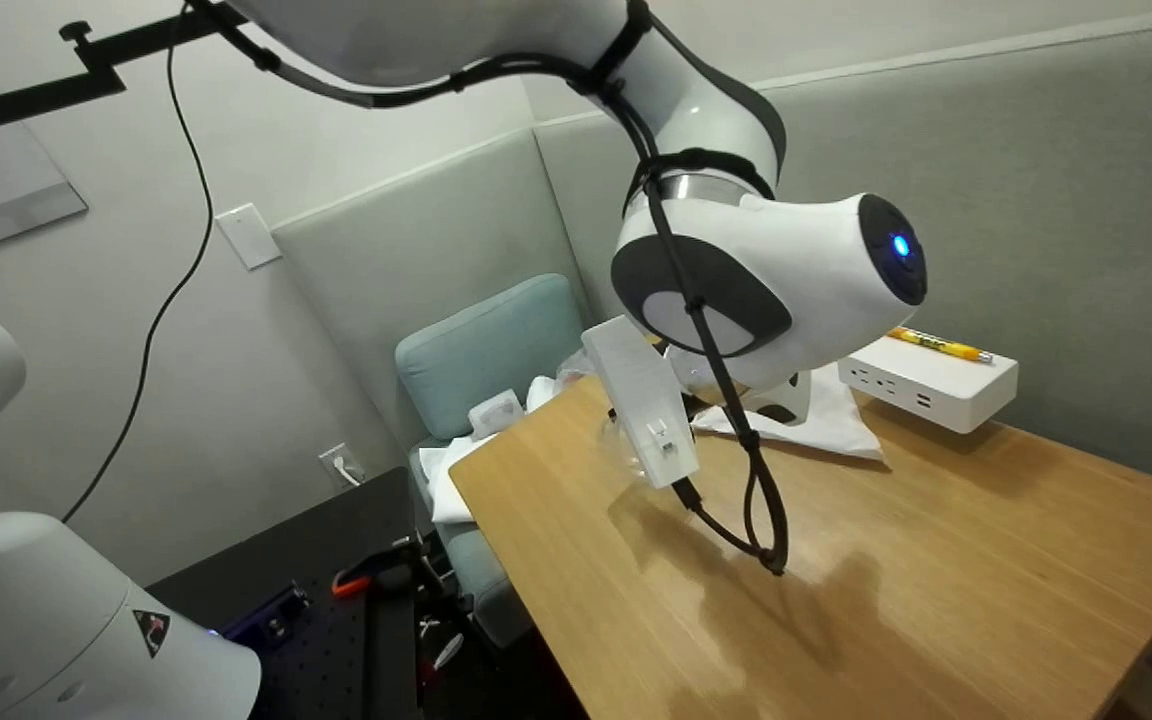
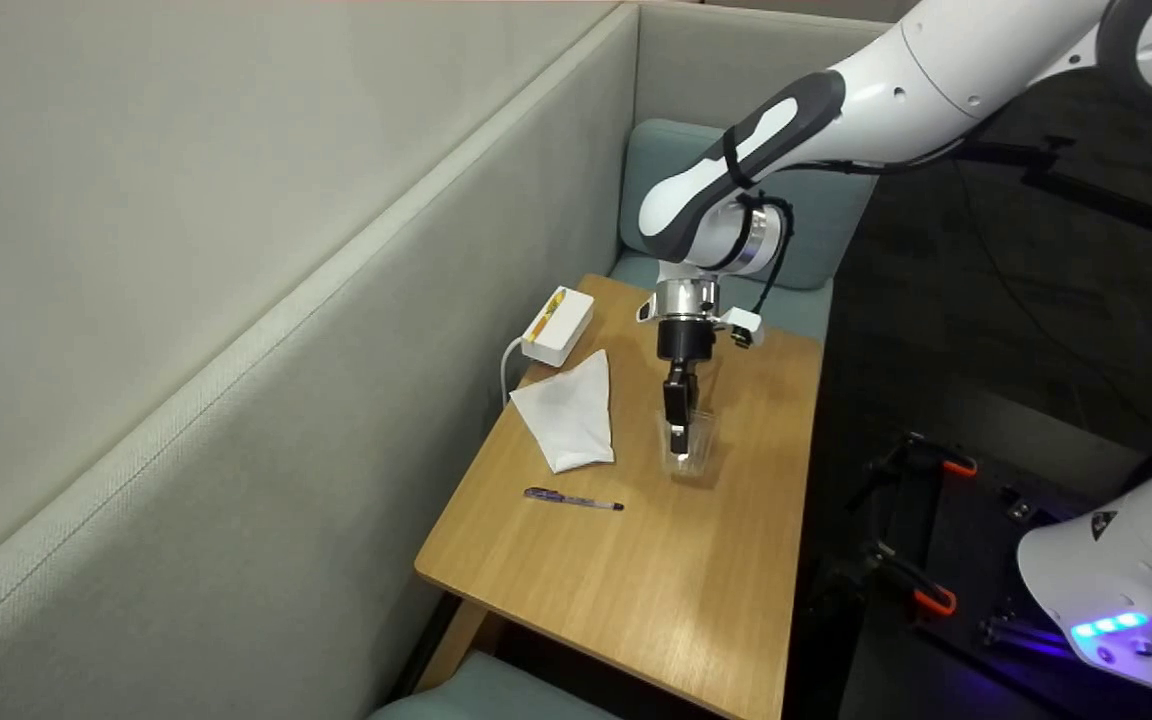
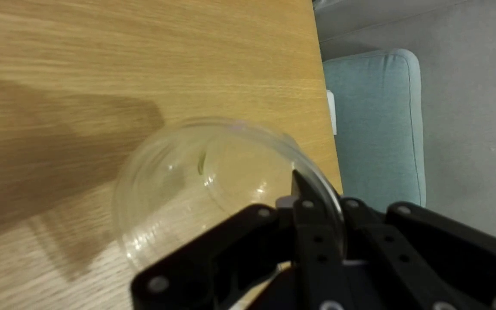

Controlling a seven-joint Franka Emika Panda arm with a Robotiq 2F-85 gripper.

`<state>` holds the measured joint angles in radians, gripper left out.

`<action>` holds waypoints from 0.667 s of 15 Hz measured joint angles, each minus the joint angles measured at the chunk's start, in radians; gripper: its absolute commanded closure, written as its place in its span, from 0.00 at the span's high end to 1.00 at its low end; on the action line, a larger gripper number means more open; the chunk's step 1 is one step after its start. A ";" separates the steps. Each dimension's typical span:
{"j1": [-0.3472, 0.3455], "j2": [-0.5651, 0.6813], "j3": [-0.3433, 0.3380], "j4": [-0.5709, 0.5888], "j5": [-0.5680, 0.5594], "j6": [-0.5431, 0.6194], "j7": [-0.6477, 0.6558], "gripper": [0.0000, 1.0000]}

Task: Put the cup in the lying position

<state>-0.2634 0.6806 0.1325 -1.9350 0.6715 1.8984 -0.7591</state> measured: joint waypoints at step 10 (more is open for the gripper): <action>0.034 0.083 -0.025 0.053 -0.005 0.008 0.000 0.33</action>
<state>-0.2297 0.7634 0.1077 -1.8816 0.6670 1.9064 -0.7589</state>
